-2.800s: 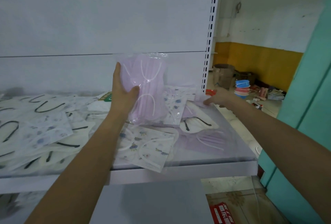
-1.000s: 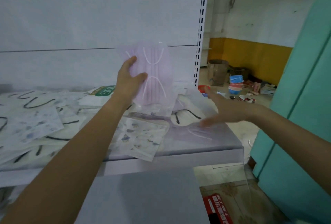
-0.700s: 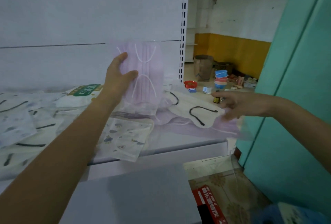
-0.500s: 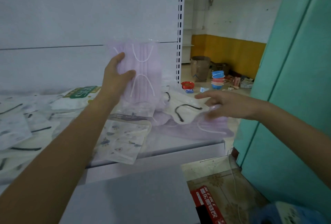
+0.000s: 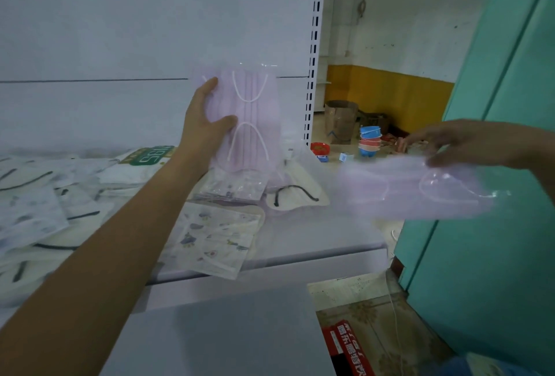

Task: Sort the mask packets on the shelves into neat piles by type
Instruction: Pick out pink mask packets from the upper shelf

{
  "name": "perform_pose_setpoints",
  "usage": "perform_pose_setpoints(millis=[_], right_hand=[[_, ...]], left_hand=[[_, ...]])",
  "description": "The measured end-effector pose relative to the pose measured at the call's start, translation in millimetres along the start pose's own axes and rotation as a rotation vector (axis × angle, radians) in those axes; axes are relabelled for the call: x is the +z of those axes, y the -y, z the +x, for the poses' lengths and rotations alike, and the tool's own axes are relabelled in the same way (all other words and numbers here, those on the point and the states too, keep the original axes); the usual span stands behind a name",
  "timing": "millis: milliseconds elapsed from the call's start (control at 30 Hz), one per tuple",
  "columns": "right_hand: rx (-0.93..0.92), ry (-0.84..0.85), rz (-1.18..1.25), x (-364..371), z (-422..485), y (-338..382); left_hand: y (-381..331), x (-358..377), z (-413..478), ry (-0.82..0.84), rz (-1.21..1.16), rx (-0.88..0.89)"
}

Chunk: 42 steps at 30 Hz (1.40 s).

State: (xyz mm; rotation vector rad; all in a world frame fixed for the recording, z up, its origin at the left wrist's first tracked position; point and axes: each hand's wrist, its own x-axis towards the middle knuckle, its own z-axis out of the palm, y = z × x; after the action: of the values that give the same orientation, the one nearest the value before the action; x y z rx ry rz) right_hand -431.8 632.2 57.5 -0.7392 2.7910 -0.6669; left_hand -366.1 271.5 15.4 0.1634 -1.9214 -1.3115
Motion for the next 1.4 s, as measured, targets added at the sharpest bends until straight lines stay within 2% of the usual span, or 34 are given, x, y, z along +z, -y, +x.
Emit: perform_pose_setpoints(millis=[67,133,233,300,367,433,533,600,667,733,767,800,900,967,1067,1200,1400], right_hand=[[-0.044,-0.306,0.195,-12,1,0],[-0.104,-0.495,0.466,-8,6,12],[-0.165,-0.559,0.755,22,25,46],[-0.166,-0.534,0.904,48,39,76],[-0.146,-0.476,0.952,76,52,106],[-0.145,-0.381,0.898,101,64,132],[-0.199,-0.162,0.835,121,72,151],[-0.221,-0.125,0.75,118,72,149],[-0.202,-0.159,0.371,113,74,134],[-0.122,-0.047,0.013,114,78,117],[-0.084,0.021,-0.051,118,79,111],[-0.061,0.05,-0.052,123,81,107],[-0.057,-0.077,0.049,130,89,109],[-0.055,-0.115,-0.003,133,93,114],[-0.044,-0.103,-0.075,137,97,123],[-0.07,-0.029,0.082,141,99,140],[-0.107,-0.055,0.201,152,106,165]], left_hand=[[0,0,1,-0.004,-0.009,-0.003],[0,1,2,-0.009,-0.015,-0.021],[-1,2,0,-0.014,-0.001,-0.059],[-2,2,-4,-0.023,-0.062,-0.084],[-6,2,-9,-0.024,-0.183,-0.151],[-9,1,-12,-0.018,-0.212,-0.169],[-5,-9,-14,-0.005,0.05,-0.043],[1,-24,-11,-0.03,0.144,-0.023],[7,-45,-6,-0.088,0.129,-0.028],[9,-65,-3,-0.156,0.065,-0.062],[10,-73,-2,-0.184,0.038,-0.086],[11,-80,-1,-0.205,0.022,-0.107],[13,-87,-4,-0.216,0.016,-0.116],[14,-84,-7,-0.206,0.013,-0.115],[14,-75,-12,-0.176,0.014,-0.101],[11,-74,-13,-0.167,0.022,-0.077],[10,-90,-16,-0.194,-0.02,-0.097]])
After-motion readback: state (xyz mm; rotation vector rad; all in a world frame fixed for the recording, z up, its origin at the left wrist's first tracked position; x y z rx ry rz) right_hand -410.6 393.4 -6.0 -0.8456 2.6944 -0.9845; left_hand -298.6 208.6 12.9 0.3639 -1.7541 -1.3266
